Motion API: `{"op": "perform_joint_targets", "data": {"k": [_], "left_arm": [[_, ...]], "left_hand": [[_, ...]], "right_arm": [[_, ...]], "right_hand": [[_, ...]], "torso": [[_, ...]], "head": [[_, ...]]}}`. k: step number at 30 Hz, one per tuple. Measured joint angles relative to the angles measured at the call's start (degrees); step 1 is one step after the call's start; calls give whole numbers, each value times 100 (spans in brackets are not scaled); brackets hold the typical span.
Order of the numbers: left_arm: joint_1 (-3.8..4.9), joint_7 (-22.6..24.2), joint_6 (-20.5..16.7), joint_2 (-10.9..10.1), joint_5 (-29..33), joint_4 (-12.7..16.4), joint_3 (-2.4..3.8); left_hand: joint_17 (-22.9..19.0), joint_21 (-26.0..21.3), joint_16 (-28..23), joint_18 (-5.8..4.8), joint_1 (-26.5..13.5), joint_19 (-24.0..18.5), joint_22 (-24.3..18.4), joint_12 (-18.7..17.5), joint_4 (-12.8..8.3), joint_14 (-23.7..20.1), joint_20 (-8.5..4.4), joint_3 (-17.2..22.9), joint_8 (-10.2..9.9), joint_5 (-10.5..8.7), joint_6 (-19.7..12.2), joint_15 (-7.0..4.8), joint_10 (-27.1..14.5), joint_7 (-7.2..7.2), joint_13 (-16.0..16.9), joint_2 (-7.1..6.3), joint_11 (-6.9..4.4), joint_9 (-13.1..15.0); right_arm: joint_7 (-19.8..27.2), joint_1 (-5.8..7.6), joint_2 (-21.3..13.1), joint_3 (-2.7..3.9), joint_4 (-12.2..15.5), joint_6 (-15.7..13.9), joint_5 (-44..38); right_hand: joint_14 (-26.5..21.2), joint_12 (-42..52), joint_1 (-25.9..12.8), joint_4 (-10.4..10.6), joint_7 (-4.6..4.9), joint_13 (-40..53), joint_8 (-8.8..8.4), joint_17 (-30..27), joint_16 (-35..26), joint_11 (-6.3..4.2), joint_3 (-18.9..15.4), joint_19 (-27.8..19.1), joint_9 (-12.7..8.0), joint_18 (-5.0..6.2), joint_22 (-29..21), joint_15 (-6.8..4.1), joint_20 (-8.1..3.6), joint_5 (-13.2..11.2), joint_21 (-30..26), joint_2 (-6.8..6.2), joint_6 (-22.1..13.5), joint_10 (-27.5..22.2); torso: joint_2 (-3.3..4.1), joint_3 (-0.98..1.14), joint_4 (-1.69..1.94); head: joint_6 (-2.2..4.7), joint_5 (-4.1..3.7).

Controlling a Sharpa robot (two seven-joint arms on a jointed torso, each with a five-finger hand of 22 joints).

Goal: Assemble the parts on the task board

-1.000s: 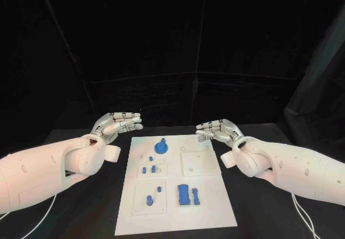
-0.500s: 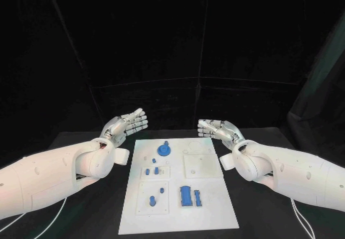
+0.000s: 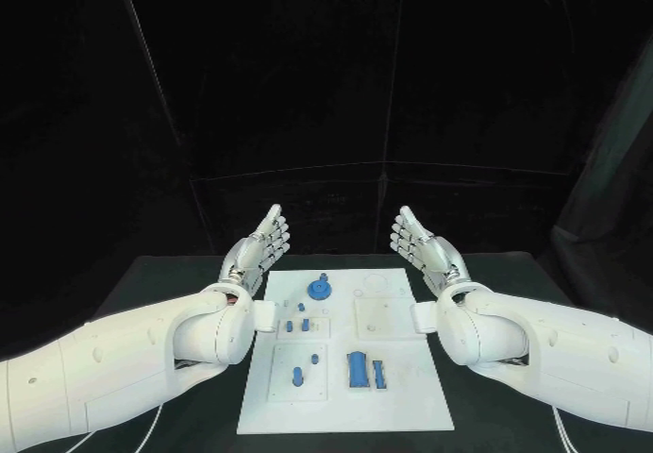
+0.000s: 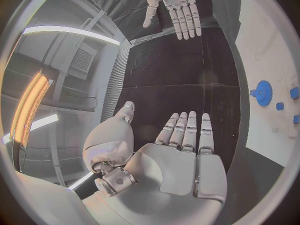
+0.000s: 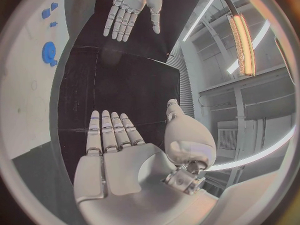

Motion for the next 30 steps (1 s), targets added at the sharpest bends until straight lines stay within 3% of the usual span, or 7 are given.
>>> {"op": "perform_joint_targets", "data": {"k": [2, 6, 7, 14, 26, 28, 30], "left_arm": [[-61, 13, -219, -5, -47, 67, 44], [-98, 29, -467, -8, -103, 115, 67], [-99, 33, -512, -9, -115, 118, 67], [-99, 50, -704, -12, -168, 121, 71], [-99, 58, -802, -12, -197, 122, 72], [-99, 59, -811, -12, -200, 124, 72], [-99, 59, -815, -13, -201, 124, 72]], "left_hand": [[-14, 0, -66, -124, -203, -136, -50, -26, -10, -158, -88, -54, -22, 0, -153, -4, -163, -29, -2, 1, -14, -3], [-31, 0, -122, -145, -520, -343, -257, -27, -11, -397, -195, -179, -23, 0, -398, -12, -419, -61, -3, 4, -28, -6], [-34, 0, -145, -213, -603, -395, -310, -26, -8, -463, -209, -246, -23, 0, -459, -15, -481, -69, -3, 3, -30, -6], [-44, -24, -190, -223, -1073, -701, -505, -26, -9, -825, -288, -525, -23, 0, -820, -17, -858, -88, -3, 5, -39, -6], [-44, -24, -193, -234, -1634, -1062, -581, -26, -8, -1269, -309, -611, -22, 0, -1264, -19, -1323, -98, -1, -11, -48, -4], [-47, -24, -193, -312, -1929, -1510, -589, -26, -10, -1660, -322, -652, -22, 0, -1648, -23, -1730, -97, -1, 4, -46, -4], [-49, -24, -193, -312, -2395, -1597, -591, -26, -9, -1863, -326, -652, -22, 0, -1851, -20, -1947, -95, 0, 4, -51, -4]], "right_arm": [[44, -5, -3, 0, 27, -121, 79], [105, -6, -6, 2, 33, -267, 185], [116, -6, -6, 2, 33, -292, 204], [169, -6, -7, 2, 35, -411, 296], [199, -6, -7, 2, 36, -474, 348], [202, -6, -7, 2, 37, -478, 352], [205, -6, -7, 3, 38, -482, 355]], "right_hand": [[-184, 0, -222, -6, -27, -2, -21, -6, -2, -8, 14, -152, -10, -85, -51, -2, -37, 0, -91, 0, -149, -174], [-467, 0, -562, -4, -56, -3, -21, -16, -3, -17, 49, -382, -17, -175, -155, -4, -82, 0, -185, -5, -376, -431], [-543, 0, -655, -4, -65, -2, -21, -17, -2, -19, 49, -441, -20, -228, -219, -6, -99, 0, -211, -4, -437, -508], [-1009, -21, -1211, -2, -89, -2, -21, -23, -2, -20, 78, -818, -25, -354, -529, -9, -132, 0, -273, -5, -809, -937], [-1540, -21, -1841, -2, -101, -1, -21, -23, -2, -26, 78, -1241, -31, -352, -646, -8, -146, 1, -278, -5, -1223, -1421], [-1597, -21, -1920, -2, -99, -1, -21, -23, -2, -28, 78, -1289, -31, -353, -654, -8, -142, 1, -292, -9, -1260, -1479], [-1926, -21, -2228, -2, -96, -1, -21, -23, -1, -28, 78, -1738, -31, -352, -664, -5, -144, 1, -306, -9, -1710, -1782]], "torso": [[-8, 1, -1], [-14, 1, -1], [-16, 2, -1], [-19, 3, -2], [-20, 3, -2], [-20, 3, -2], [-20, 3, -2]], "head": [[0, 1], [0, 1], [1, 1], [2, 1], [2, 1], [2, 1], [2, 1]]}}
